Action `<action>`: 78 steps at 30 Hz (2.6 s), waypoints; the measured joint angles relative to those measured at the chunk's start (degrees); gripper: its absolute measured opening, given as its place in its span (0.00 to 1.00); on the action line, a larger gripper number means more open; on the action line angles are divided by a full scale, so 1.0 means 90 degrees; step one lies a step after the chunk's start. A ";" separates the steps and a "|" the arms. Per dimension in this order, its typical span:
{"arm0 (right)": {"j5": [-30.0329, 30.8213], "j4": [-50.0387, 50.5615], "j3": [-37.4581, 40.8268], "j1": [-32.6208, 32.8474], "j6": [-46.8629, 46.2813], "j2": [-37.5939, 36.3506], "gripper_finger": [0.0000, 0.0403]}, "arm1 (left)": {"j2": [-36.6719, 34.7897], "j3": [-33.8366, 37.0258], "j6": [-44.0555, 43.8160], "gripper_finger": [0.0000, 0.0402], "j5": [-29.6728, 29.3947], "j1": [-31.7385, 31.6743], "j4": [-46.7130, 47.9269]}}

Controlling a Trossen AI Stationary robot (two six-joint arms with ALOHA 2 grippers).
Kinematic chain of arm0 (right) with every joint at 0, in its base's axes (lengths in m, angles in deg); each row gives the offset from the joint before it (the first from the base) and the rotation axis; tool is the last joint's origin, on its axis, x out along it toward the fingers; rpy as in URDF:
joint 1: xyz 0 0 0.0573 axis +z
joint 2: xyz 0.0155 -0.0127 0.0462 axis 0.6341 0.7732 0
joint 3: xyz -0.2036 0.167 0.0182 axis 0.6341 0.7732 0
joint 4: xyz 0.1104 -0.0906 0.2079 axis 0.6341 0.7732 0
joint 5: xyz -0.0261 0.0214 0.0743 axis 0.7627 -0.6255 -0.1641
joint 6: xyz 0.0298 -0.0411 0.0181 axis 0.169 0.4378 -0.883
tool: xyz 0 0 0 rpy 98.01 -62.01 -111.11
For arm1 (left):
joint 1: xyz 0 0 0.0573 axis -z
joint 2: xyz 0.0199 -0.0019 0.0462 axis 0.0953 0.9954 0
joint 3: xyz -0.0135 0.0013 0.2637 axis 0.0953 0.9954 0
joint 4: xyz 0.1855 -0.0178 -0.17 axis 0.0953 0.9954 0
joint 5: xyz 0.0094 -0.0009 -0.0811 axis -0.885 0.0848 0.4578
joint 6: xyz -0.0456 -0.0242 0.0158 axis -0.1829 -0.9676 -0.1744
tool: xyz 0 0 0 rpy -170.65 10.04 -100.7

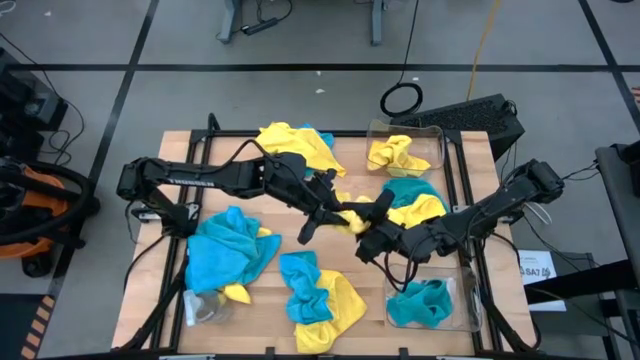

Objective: Sort microfiber towel by color & place in baskets
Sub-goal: Put the yellow microfiber cloth into the top transparent bin

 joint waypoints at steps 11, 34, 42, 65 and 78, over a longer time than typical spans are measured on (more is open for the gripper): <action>0.0128 0.0086 0.0000 0.0155 0.0163 -0.0010 0.02 | -0.0005 0.0000 0.0181 0.45 0.0015 0.0101 -0.0107; 0.0366 0.1202 -0.0030 -0.1308 -0.0656 -0.1110 0.01 | -0.1082 0.0024 0.0254 0.64 -0.3128 0.0096 0.3411; 0.0154 0.2613 -0.0024 -0.2883 -0.1558 -0.1626 0.01 | -0.1073 0.0367 0.0026 0.64 -0.3252 0.0315 0.3888; -0.2176 0.5696 -0.0017 -0.6740 -0.4811 -0.1302 0.02 | -0.1073 0.1661 -0.0994 0.64 -0.3419 0.0957 0.3967; -0.2932 0.6834 -0.0017 -0.7533 -0.5989 -0.0228 0.02 | -0.1073 0.1664 -0.1191 0.64 -0.3734 0.1524 0.3961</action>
